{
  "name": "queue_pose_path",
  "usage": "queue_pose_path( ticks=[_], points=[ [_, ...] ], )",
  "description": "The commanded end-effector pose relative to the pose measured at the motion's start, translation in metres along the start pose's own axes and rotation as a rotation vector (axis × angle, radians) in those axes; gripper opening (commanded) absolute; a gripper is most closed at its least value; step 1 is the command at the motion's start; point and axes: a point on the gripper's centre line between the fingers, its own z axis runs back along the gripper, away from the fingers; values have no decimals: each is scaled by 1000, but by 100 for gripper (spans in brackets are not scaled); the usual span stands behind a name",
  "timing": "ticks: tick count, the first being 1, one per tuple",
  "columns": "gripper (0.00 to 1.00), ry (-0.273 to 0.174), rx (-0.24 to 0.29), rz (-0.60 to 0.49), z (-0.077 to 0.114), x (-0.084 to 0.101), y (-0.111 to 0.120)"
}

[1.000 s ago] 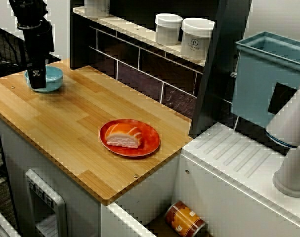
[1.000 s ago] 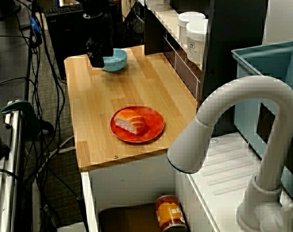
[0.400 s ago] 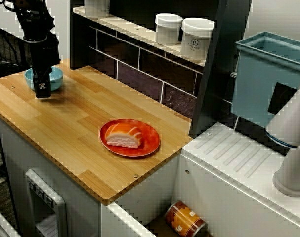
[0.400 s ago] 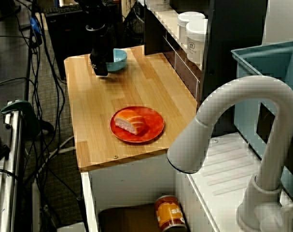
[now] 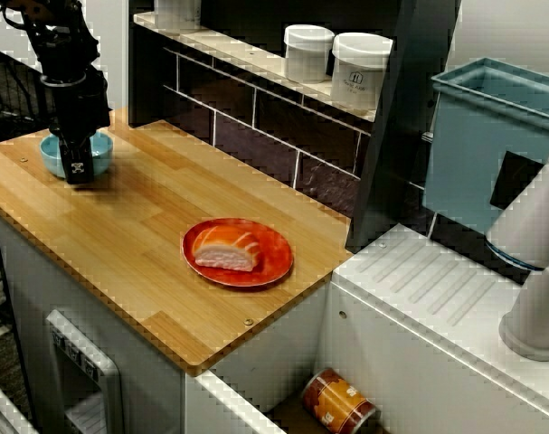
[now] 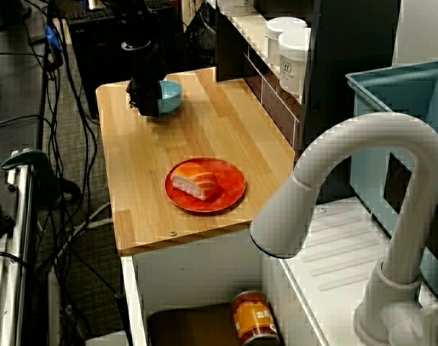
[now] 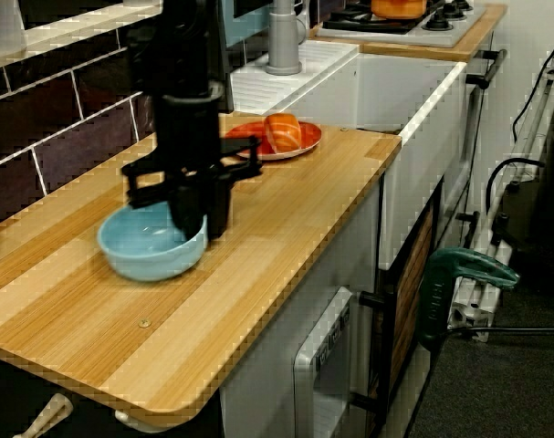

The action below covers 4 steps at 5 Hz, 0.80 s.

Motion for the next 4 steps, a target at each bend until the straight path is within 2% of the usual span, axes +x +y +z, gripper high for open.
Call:
queue_pose_path(
  ticks=[1,2,3,4],
  points=[
    [0,-58,14,-94,26,11,-57],
    [0,-64,16,-128,24,15,-77],
    [0,-65,40,-145,18,17,-94],
    [0,-65,44,-163,17,17,-103]
  ],
)
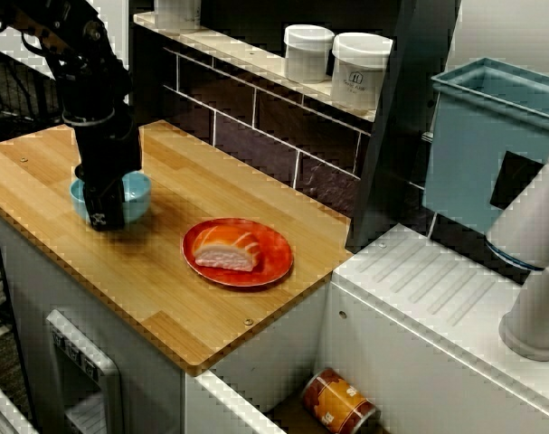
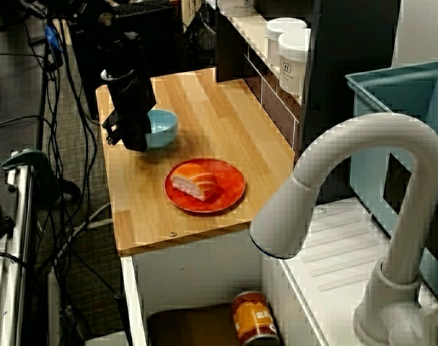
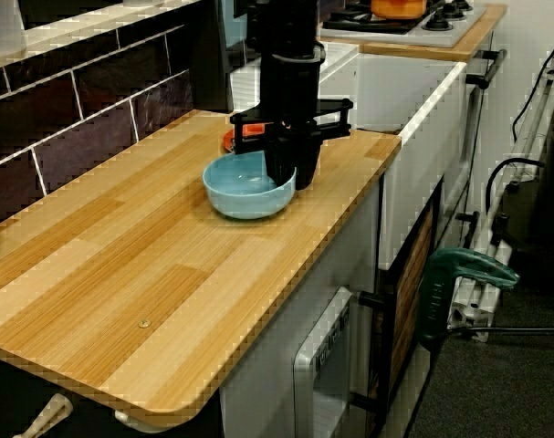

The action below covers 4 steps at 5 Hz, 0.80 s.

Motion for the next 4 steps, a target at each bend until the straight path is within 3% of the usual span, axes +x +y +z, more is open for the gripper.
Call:
queue_pose_path(
  ticks=[1,2,4],
  points=[
    [0,-24,43,-8,14,-2,-11],
    [100,-8,17,-7,14,-1,-2],
    [100,-16,9,18,22,-2,9]
  ],
)
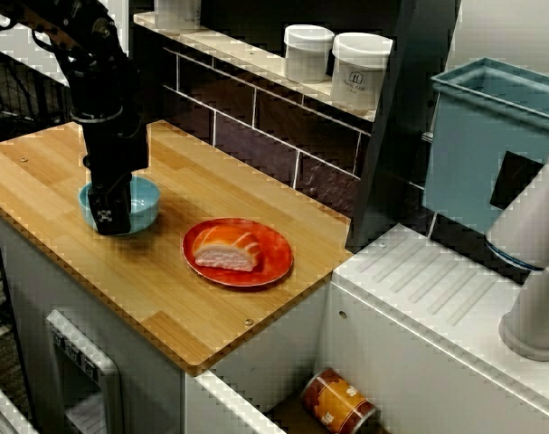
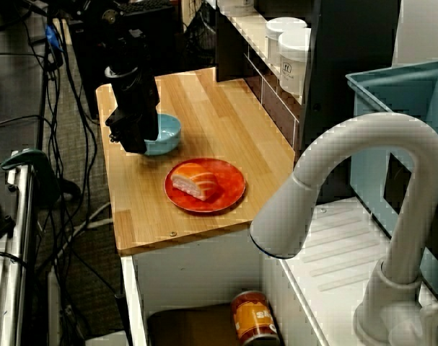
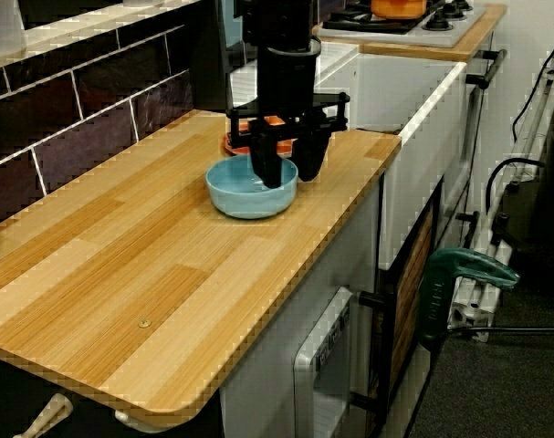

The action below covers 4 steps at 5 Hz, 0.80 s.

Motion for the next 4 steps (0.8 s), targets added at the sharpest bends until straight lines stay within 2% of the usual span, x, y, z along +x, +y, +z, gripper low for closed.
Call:
queue_pose_path(
  ticks=[1,3,4],
  points=[
    [100,-37,10,25,28,-6,12],
    [100,-64,-12,57,46,-5,33],
    [100,-69,-22,79,47,-6,42]
  ],
)
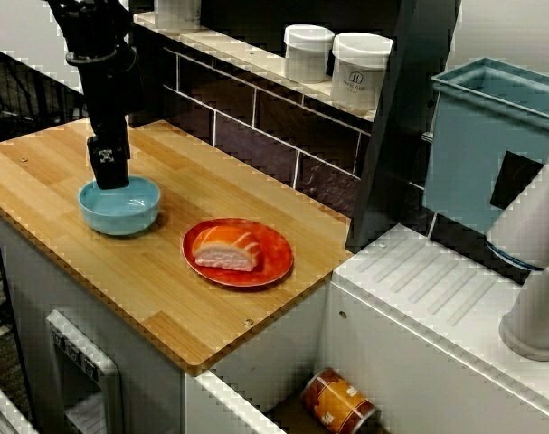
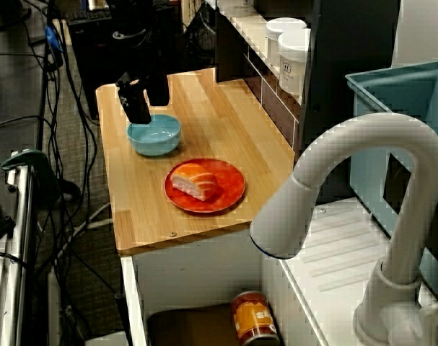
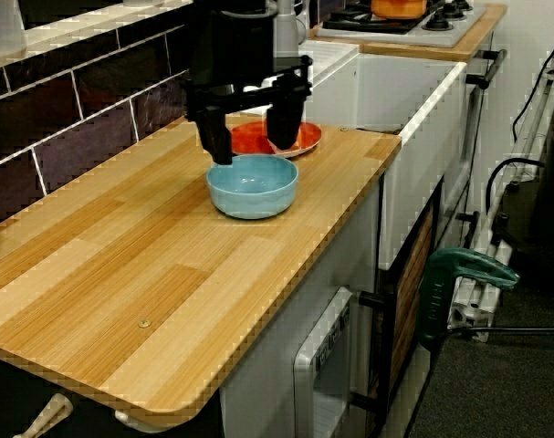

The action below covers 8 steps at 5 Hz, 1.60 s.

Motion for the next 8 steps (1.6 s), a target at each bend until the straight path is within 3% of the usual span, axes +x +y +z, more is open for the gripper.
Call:
queue_pose_path(
  ticks=[1,5,8],
  points=[
    [100,-18,40,30,6,-6,13],
    [100,19,79,90,-20,-8,35],
    [100,17,106,135,-13,-6,85]
  ],
)
